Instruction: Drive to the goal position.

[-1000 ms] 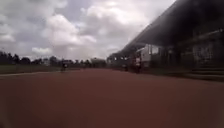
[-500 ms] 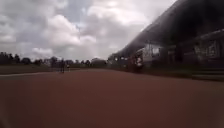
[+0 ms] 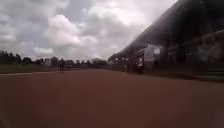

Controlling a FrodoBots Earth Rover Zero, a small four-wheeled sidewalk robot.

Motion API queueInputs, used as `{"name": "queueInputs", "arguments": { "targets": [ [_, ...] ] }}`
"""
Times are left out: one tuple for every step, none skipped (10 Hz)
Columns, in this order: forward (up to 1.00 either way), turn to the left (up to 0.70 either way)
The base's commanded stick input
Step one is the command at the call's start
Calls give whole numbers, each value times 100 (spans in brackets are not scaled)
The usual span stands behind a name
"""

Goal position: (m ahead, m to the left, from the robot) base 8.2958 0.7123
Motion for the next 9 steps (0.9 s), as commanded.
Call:
{"name": "queueInputs", "arguments": {
  "targets": [
    [70, 0],
    [70, 0],
    [70, 0],
    [70, 0],
    [70, 0],
    [70, 0],
    [70, 0],
    [70, 0],
    [70, 0]
  ]
}}
